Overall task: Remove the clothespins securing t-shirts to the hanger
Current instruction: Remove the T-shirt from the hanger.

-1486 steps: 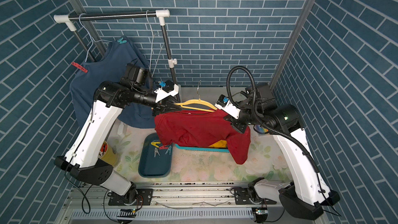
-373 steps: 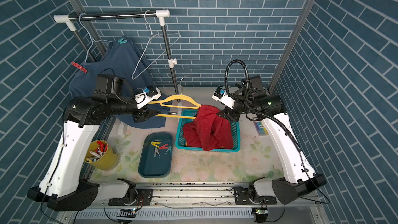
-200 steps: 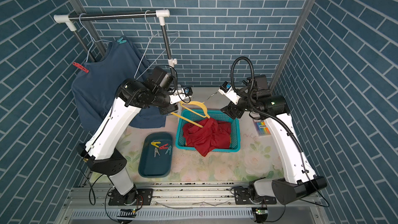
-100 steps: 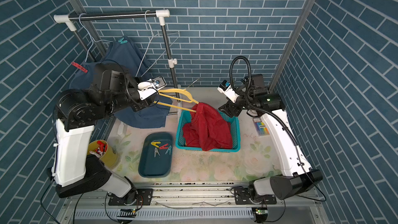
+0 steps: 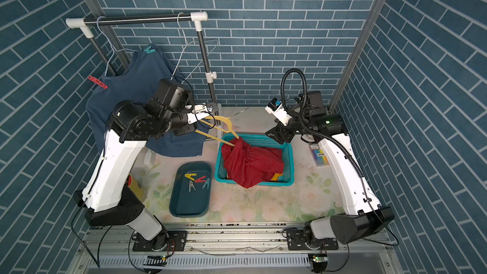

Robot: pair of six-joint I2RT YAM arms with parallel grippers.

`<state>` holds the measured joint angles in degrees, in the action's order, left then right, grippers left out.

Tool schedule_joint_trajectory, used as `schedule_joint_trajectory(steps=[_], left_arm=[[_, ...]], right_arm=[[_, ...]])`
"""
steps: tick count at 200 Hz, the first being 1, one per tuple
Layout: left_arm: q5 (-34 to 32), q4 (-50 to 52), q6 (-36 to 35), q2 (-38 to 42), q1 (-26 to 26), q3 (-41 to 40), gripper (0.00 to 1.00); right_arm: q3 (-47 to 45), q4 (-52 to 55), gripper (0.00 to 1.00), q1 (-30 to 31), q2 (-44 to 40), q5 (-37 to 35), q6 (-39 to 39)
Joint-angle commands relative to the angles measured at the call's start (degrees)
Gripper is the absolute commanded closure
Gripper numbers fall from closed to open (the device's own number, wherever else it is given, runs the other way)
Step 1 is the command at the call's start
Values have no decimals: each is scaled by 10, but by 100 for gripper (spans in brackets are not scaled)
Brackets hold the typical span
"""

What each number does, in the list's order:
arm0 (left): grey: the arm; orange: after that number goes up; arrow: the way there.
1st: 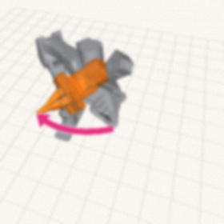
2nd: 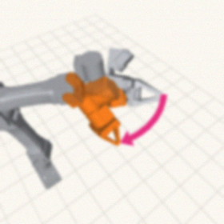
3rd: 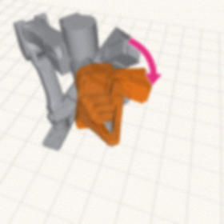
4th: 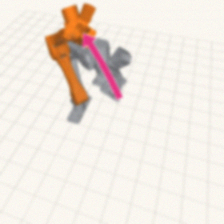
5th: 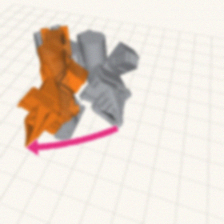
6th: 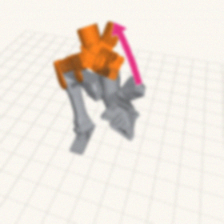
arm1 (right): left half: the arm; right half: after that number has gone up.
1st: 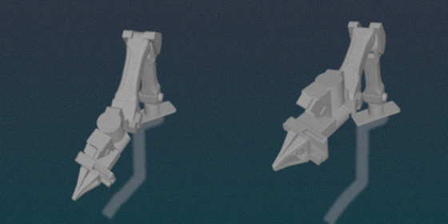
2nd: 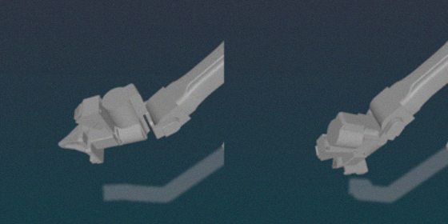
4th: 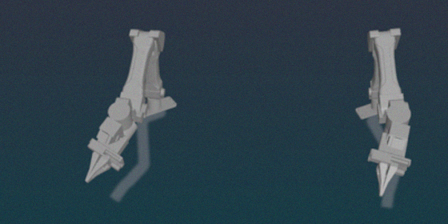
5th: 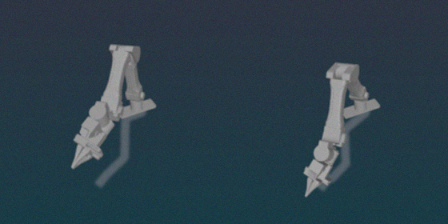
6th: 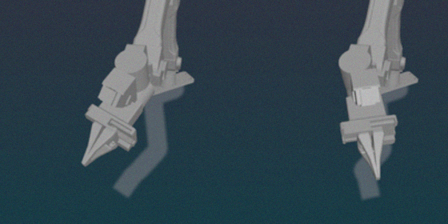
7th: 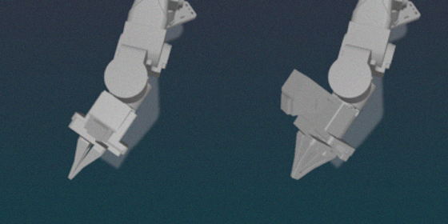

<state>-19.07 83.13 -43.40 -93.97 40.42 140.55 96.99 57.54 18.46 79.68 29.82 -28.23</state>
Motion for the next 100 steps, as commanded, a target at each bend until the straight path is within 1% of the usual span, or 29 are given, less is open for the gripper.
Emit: schedule_joint_trajectory(steps=[1,9,18,30,42,50,61,83,91,100], left_arm=[[96,-75,33,62,3,24,100],[84,-92,27,77,3,-4,100],[45,-90,15,81,2,-26,100],[-8,-41,12,62,0,-22,100],[-41,14,22,35,-4,-3,100],[-63,17,20,37,-4,-31,100],[-73,18,19,46,-7,-63,100],[-106,37,16,40,-8,-68,100],[-104,36,11,42,-8,-69,100],[-87,35,9,43,-6,-57,100]], right_arm=[[-11,-3,28,-2,4,0,28],[-11,-3,28,-2,4,-4,30],[-14,-7,28,-2,3,-5,31],[-17,-17,28,-2,-1,-6,35],[-18,-26,28,-2,-3,-2,41],[-18,-29,29,-2,-4,1,42],[-17,-32,29,-2,-4,4,42],[-14,-32,29,-2,-3,5,45],[-14,-32,29,-2,-3,7,46],[-14,-31,29,-2,-4,8,46]])
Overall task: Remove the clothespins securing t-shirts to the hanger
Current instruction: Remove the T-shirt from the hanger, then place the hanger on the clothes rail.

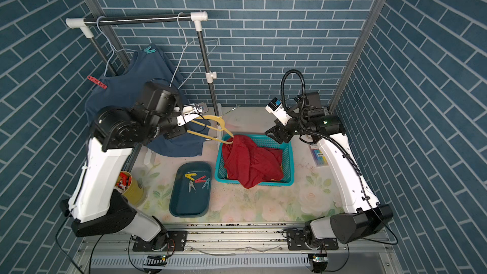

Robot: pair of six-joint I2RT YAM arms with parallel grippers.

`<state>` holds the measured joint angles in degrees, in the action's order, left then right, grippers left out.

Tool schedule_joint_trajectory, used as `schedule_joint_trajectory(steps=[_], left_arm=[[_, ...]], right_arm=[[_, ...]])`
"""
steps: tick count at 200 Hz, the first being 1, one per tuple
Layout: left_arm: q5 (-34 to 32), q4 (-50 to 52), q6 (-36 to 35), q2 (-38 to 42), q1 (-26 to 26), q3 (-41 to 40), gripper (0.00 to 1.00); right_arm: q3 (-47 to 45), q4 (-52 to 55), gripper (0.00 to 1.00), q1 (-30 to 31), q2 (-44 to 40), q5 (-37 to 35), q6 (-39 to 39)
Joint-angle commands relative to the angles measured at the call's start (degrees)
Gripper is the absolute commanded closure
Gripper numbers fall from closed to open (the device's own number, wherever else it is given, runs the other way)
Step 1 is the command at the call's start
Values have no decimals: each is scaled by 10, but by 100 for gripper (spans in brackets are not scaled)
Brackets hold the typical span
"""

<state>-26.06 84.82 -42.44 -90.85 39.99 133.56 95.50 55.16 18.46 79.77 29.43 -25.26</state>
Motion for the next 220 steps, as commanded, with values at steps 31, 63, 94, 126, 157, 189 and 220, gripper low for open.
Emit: schedule_joint_trajectory(steps=[31,63,94,126,157,189,220], left_arm=[[140,-22,5,44,-1,60,100],[146,-53,4,76,-1,56,100],[20,27,-9,49,-3,38,100],[-14,36,-31,60,-2,-79,100],[5,24,6,54,-6,-13,100],[63,5,65,60,-41,28,100],[113,-5,157,99,-128,-59,100]], right_arm=[[-2,0,29,-2,-8,9,14],[-7,-6,29,-2,-11,3,11],[-10,-22,29,-1,-11,2,11],[-7,-19,29,-2,-5,3,11],[-8,-17,29,-2,-5,1,11],[-2,-28,29,-1,-3,-17,31],[28,-17,30,-2,14,-64,66]])
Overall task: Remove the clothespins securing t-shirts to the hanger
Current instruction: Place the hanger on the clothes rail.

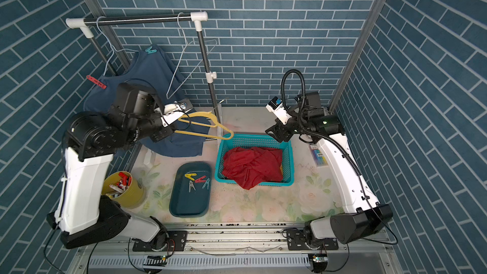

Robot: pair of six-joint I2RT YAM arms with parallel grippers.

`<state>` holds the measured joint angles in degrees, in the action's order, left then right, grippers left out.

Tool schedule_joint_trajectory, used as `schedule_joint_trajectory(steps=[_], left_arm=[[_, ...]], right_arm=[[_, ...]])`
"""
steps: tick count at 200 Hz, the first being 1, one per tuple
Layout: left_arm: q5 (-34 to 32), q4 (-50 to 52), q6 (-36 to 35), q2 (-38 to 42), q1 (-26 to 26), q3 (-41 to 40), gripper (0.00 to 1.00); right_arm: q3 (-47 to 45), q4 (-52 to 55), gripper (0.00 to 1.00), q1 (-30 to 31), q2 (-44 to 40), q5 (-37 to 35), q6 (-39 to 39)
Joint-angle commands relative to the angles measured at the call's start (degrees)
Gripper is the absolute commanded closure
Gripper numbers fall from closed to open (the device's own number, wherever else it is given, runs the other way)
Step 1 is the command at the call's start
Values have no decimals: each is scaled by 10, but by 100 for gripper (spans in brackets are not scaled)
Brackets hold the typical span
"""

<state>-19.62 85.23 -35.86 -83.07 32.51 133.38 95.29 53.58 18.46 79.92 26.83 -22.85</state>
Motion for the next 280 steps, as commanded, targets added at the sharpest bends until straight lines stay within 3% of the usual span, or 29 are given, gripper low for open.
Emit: schedule_joint_trajectory(steps=[1,35,59,139,181,211,252,280], left_arm=[[50,-12,94,23,-56,-62,100],[145,-139,191,136,-144,-253,100],[217,-168,230,167,-221,-326,100],[247,-174,240,184,-287,-458,100],[303,-182,292,160,-358,-445,100],[282,-183,309,142,-395,-402,100],[262,-234,273,122,-398,-300,100],[247,-255,254,82,-399,-206,100]], right_arm=[[31,-2,30,-1,14,-39,43],[52,0,32,-2,33,-62,63],[65,1,34,-2,47,-63,73],[52,-39,36,-2,38,-88,110],[74,-42,36,-2,54,-87,124],[81,-53,37,-2,57,-114,151],[114,-52,37,-2,62,-169,192],[126,-51,37,-2,59,-164,206]])
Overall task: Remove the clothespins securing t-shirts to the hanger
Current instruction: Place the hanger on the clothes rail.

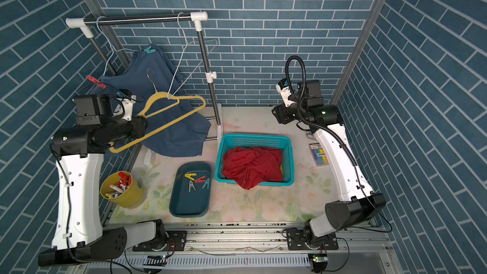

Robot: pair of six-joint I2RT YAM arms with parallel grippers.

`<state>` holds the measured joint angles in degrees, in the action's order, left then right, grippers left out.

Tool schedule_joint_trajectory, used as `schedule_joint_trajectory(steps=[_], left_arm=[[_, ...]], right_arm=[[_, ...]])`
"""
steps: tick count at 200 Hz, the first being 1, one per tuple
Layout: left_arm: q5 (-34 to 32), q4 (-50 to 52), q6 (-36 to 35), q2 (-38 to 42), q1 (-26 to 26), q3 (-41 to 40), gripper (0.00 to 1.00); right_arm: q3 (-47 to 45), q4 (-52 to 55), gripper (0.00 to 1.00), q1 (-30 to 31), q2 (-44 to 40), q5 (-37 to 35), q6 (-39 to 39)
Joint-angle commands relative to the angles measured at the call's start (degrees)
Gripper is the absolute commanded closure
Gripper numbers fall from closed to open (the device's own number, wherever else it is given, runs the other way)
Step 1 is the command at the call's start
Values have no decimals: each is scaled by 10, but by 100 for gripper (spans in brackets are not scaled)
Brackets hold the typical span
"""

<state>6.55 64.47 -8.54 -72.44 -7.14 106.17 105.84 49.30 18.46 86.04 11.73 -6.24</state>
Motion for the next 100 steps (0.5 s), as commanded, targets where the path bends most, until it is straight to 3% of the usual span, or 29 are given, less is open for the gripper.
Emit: schedule_joint_trajectory(steps=[1,66,100], left_arm=[[-14,-48,-19,-26,-2,68,100],[-27,-58,-21,-146,-1,271,100],[-14,-84,-7,-183,-2,307,100]], right_arm=[[21,-8,37,-2,-3,-13,40],[-4,-26,38,-1,-14,50,51],[-9,-34,39,0,-13,84,54]])
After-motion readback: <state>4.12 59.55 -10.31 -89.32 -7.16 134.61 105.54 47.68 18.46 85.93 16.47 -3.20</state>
